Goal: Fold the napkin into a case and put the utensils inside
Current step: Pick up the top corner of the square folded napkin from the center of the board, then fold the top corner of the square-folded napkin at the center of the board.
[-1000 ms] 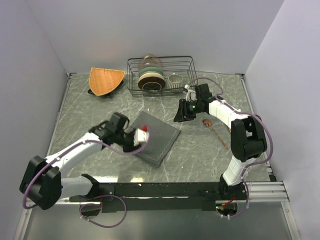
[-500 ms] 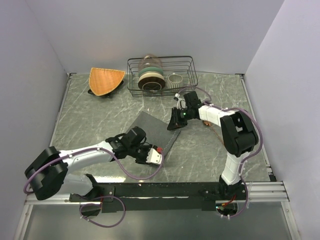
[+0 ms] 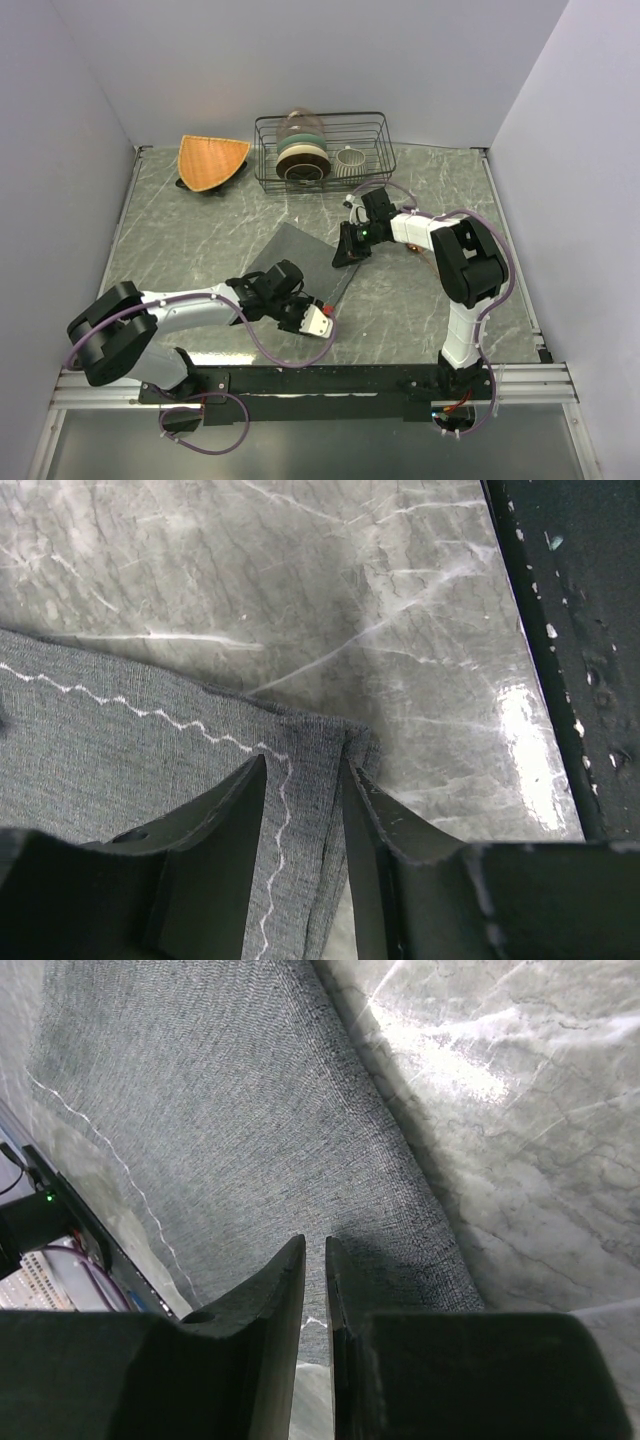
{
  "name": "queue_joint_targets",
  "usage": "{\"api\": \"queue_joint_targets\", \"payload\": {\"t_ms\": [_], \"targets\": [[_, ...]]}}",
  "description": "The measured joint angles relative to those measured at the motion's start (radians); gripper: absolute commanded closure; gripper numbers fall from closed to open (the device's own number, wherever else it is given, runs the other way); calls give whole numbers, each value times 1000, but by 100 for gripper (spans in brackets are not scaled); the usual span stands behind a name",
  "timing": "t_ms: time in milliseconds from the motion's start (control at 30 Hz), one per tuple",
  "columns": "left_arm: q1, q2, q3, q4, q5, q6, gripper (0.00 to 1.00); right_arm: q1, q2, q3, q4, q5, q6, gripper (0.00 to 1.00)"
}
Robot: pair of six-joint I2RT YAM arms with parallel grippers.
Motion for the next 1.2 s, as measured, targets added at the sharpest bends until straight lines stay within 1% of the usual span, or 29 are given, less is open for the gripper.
{"api": "queue_joint_targets", "payload": {"t_ms": [133,233,333,367,433,467,533,567,667,700,833,900,1000,1033,1100,1133,1200], "targets": [[-5,14,-2,13,-2,12,60,0,0,-5,1,1,0,79],[-5,26,-3,20,-5,22,62,0,0,-5,2,3,0,79],[-6,31,-4,21,-6,31,68,0,0,-5,2,7,0,79],[-6,31,-4,21,-6,34,72,1,0,-5,2,8,0,79],[-6,31,-4,23,-6,39,76,1,0,-5,2,10,0,79],[-6,31,-4,23,-5,39,80,2,0,-5,2,13,0,79],[-6,30,-4,23,-3,37,85,3,0,-5,2,15,0,79],[-2,29,-4,22,-1,34,90,5,0,-5,1,16,0,79],[21,26,-2,17,18,13,99,10,0,-5,0,18,0,78],[38,26,4,8,26,3,99,11,0,-5,-1,19,0,78],[119,25,46,-26,61,-17,99,13,0,-4,-8,21,-4,72],[174,22,80,-50,87,-31,99,13,0,1,-19,19,-8,71],[269,26,147,-84,124,-51,99,13,0,25,-53,14,-29,65],[290,30,165,-90,129,-57,99,13,-1,37,-63,13,-39,59],[359,65,234,-113,152,-71,99,13,-5,58,-81,13,-59,53],[395,98,278,-113,160,-87,99,11,-8,72,-97,12,-74,46],[452,159,341,-116,171,-108,99,8,-15,104,-122,9,-93,41]]}}
